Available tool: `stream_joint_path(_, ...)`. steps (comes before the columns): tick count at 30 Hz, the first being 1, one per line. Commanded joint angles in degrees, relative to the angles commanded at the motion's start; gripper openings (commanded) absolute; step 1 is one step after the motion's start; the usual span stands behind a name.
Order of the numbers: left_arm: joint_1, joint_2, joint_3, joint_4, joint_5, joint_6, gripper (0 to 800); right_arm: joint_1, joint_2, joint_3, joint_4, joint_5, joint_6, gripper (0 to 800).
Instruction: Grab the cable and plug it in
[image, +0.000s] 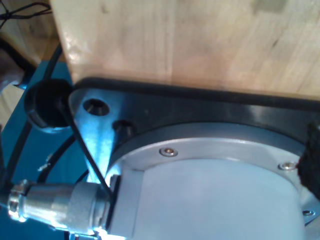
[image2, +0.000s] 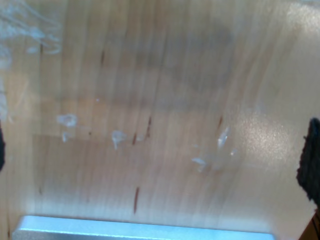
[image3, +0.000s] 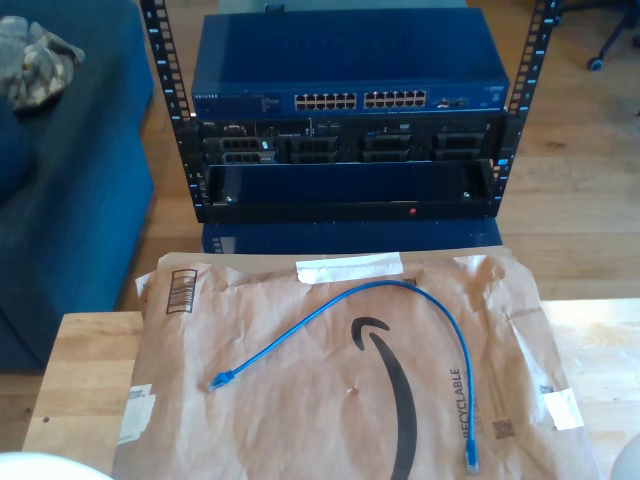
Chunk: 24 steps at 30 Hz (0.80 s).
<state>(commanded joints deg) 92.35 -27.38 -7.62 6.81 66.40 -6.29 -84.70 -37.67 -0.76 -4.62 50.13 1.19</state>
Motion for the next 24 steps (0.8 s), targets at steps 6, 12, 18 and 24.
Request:
stream_joint_path(6, 0.0, 0.0, 0.0, 0.0, 0.2, -0.1, 800, 0.0, 0.0, 0.0, 0.1, 0.1, 0.2, 799)
stream_joint_path(12, 0.1, -1.7, -3.2, 0.3, 4.7, -0.3, 800, 0.0, -5.7, -1.0, 0.1, 1.8, 2.7, 799)
stream_joint_path(18, -4.0, -2.2, -14.5, -2.0, 19.6, -5.1, 800, 5.4, -10.2, -4.5, 0.1, 4.2, 6.3, 799)
stream_joint_path(24, -18.2, -2.2, -19.9, -5.6, 23.5, -18.1, 800, 15.7, -9.8, -10.5, 0.1, 4.1, 19.2, 798)
